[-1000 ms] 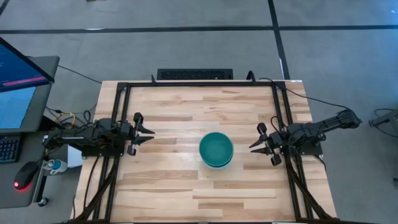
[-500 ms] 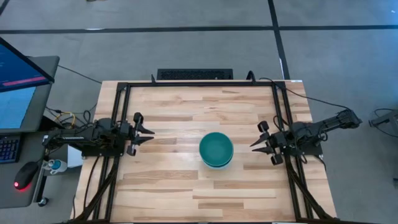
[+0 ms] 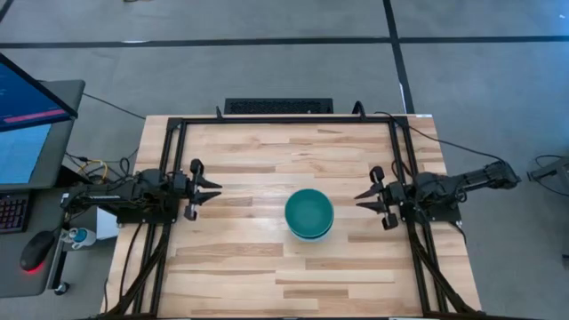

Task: Nest bowls inside each other
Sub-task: Return to Home Position

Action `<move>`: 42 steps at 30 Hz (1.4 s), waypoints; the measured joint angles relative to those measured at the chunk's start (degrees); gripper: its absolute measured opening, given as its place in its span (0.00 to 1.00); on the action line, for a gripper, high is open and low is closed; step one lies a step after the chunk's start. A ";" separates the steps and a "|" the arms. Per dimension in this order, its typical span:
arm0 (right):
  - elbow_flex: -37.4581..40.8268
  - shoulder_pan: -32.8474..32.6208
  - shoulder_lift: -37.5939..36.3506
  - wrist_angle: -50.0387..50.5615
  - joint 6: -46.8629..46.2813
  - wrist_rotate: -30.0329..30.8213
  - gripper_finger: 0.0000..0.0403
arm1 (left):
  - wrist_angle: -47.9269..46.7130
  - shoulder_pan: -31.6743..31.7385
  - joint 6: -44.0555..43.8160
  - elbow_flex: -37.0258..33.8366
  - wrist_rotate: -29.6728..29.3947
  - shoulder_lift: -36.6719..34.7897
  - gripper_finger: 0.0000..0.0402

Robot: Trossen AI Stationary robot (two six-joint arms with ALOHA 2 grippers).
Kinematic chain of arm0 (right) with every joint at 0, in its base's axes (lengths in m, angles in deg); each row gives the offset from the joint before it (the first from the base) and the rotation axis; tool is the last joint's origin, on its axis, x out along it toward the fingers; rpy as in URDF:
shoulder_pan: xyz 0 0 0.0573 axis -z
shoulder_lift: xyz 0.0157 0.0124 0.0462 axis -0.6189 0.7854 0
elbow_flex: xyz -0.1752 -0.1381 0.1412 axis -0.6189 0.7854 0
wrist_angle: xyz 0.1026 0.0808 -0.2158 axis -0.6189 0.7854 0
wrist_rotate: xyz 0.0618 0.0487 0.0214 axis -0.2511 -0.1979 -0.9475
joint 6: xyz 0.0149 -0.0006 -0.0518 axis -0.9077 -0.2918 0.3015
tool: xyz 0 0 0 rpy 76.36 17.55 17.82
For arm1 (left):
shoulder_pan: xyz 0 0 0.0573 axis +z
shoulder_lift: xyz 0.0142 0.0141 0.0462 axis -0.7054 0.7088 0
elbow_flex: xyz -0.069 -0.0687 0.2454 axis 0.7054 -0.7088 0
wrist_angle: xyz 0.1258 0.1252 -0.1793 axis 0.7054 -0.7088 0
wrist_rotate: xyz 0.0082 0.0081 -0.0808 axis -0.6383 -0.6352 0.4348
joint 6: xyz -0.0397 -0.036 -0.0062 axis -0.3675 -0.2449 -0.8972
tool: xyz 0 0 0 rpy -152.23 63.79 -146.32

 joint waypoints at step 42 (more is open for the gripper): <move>-0.04 9.83 0.01 -5.17 2.23 8.58 0.27 | 1.55 0.02 5.10 0.00 -11.01 -0.02 0.20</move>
